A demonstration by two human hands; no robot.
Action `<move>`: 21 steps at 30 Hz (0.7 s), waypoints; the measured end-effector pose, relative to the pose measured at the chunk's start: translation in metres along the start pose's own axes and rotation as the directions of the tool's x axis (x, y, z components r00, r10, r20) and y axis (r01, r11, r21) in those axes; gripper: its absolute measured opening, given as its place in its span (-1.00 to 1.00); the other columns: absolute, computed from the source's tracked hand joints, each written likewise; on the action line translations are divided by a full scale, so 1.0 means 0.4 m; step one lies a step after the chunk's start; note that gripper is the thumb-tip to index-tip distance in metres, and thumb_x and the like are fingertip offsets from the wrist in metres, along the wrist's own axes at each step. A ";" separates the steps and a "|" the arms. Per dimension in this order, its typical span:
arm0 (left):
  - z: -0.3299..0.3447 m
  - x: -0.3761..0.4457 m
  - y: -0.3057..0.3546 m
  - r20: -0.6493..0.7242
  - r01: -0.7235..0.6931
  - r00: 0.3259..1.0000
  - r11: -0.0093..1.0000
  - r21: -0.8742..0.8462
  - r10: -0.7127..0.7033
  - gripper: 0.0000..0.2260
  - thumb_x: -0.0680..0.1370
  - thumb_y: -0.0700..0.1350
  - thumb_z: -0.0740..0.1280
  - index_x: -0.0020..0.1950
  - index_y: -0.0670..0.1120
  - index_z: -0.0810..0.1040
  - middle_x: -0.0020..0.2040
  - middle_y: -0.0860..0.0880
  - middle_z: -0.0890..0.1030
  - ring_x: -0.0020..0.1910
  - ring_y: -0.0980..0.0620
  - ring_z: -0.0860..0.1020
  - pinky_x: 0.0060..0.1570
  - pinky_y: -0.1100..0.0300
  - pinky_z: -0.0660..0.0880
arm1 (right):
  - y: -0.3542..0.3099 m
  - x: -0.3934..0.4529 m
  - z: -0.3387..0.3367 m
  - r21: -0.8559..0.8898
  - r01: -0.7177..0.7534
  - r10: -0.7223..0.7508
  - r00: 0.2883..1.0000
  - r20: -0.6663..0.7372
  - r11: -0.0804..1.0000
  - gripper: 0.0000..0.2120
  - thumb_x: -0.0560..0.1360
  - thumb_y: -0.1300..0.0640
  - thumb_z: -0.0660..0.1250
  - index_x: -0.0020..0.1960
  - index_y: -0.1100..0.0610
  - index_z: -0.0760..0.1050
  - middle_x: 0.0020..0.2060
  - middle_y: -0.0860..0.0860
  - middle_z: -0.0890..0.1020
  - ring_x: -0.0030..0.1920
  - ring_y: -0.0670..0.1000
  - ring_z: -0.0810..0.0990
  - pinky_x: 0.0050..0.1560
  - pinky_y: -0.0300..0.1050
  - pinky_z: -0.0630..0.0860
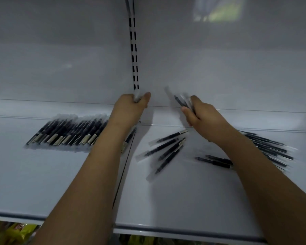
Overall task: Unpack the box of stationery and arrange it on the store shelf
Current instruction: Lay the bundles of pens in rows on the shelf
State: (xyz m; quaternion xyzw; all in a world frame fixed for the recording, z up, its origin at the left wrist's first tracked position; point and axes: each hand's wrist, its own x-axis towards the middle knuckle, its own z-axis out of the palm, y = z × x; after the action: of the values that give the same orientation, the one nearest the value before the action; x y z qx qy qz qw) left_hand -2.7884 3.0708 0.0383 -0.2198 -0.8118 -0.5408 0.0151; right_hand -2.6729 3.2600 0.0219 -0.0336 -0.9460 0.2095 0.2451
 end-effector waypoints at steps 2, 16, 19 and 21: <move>0.002 -0.007 -0.007 0.093 -0.056 0.995 0.985 0.161 0.041 -0.52 0.57 0.17 0.31 -0.03 -0.30 0.56 -0.19 -0.12 0.57 -0.25 -0.02 0.53 -0.20 0.13 0.48 | -0.005 -0.007 -0.013 0.097 -0.043 0.045 0.999 -0.021 0.994 -0.82 0.66 0.01 0.11 0.08 0.14 0.28 -0.24 0.07 0.58 -0.31 0.01 0.55 -0.53 -0.32 0.35; -0.033 -0.032 0.002 0.531 -0.185 0.834 0.833 0.521 -0.147 -0.76 0.42 0.05 0.54 -0.15 -0.10 0.62 -0.37 0.10 0.57 -0.40 0.20 0.51 -0.39 0.32 0.38 | -0.026 -0.008 0.022 -0.105 0.034 -0.016 0.986 0.164 0.994 -0.60 0.53 -0.21 0.29 -0.39 -0.07 0.29 -0.45 -0.09 0.43 -0.39 -0.12 0.42 -0.32 -0.12 0.33; -0.007 -0.035 -0.008 0.560 -0.229 0.813 0.796 0.561 -0.161 -0.76 0.42 0.03 0.53 -0.08 -0.11 0.64 -0.19 -0.01 0.62 -0.22 0.05 0.56 -0.21 0.21 0.47 | -0.015 -0.008 0.009 -0.065 0.015 -0.004 0.987 0.160 0.998 -0.62 0.51 -0.21 0.31 -0.42 -0.14 0.33 -0.47 -0.16 0.46 -0.41 -0.15 0.42 -0.35 -0.16 0.26; -0.002 -0.034 -0.012 0.566 -0.243 0.810 0.792 0.560 -0.152 -0.80 0.43 -0.01 0.52 -0.10 -0.11 0.63 -0.19 -0.02 0.61 -0.23 0.04 0.55 -0.20 0.19 0.47 | -0.014 -0.011 0.008 -0.047 -0.009 0.015 0.988 0.151 0.999 -0.55 0.47 -0.23 0.35 -0.46 -0.05 0.30 -0.53 -0.16 0.43 -0.47 -0.14 0.38 -0.38 -0.17 0.24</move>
State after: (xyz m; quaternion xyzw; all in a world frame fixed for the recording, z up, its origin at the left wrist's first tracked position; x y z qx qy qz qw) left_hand -2.7780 3.0639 0.0309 -0.3787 -0.8997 -0.1556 -0.1514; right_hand -2.6704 3.2528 0.0196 -0.0289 -0.9662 0.1911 0.1707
